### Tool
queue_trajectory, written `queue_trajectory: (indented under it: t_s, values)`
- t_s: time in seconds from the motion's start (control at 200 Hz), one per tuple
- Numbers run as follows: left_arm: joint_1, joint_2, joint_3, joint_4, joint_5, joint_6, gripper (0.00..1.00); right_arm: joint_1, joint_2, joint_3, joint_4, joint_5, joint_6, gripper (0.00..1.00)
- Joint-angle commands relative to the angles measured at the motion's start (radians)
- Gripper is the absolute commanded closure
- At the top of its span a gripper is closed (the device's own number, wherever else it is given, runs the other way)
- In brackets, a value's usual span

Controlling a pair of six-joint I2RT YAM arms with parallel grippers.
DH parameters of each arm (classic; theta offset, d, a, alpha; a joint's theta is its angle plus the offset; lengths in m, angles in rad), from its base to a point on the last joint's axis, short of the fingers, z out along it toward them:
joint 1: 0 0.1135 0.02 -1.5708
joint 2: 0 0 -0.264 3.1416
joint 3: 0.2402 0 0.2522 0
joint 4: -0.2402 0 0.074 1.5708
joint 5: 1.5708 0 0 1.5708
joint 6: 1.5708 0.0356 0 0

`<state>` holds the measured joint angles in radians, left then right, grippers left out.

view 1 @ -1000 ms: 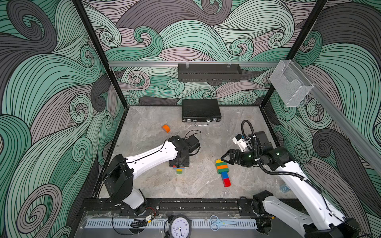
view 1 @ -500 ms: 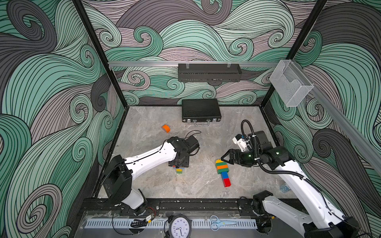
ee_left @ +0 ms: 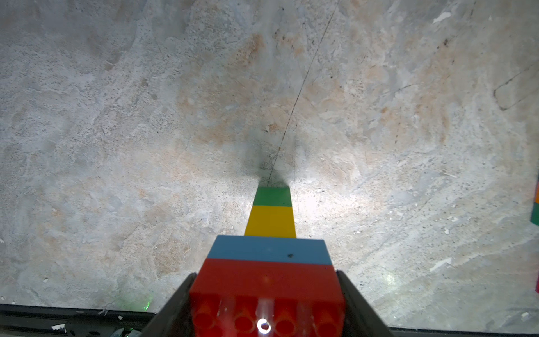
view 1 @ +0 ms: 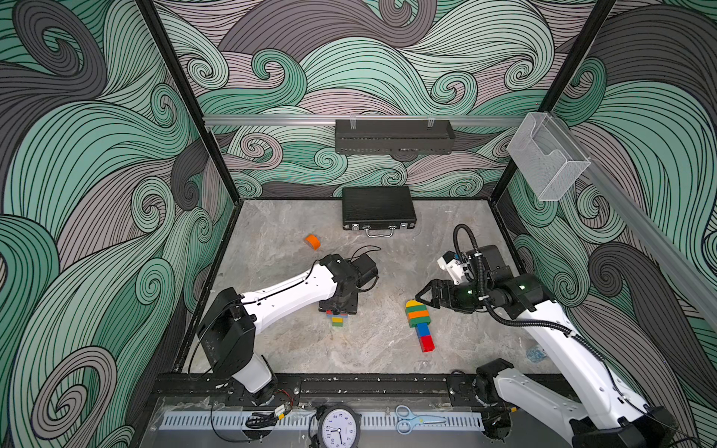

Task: Assemble an ice cream with lego
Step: Assemble the lego brick with the lego brick.

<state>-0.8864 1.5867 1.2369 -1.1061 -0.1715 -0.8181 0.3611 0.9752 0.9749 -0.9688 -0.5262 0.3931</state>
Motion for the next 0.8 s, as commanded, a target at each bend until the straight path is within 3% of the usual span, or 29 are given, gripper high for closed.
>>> queue_trajectory:
  t_s: [0.0, 0.795]
  values:
    - [-0.005, 0.07, -0.057, 0.01, 0.04, 0.002, 0.56, 0.007, -0.005, 0.029, -0.018, 0.014, -0.02, 0.01]
    - [-0.005, 0.022, -0.039, -0.016, -0.008, -0.018, 0.38, 0.006, -0.012, 0.036, -0.024, 0.025, -0.023, 0.01]
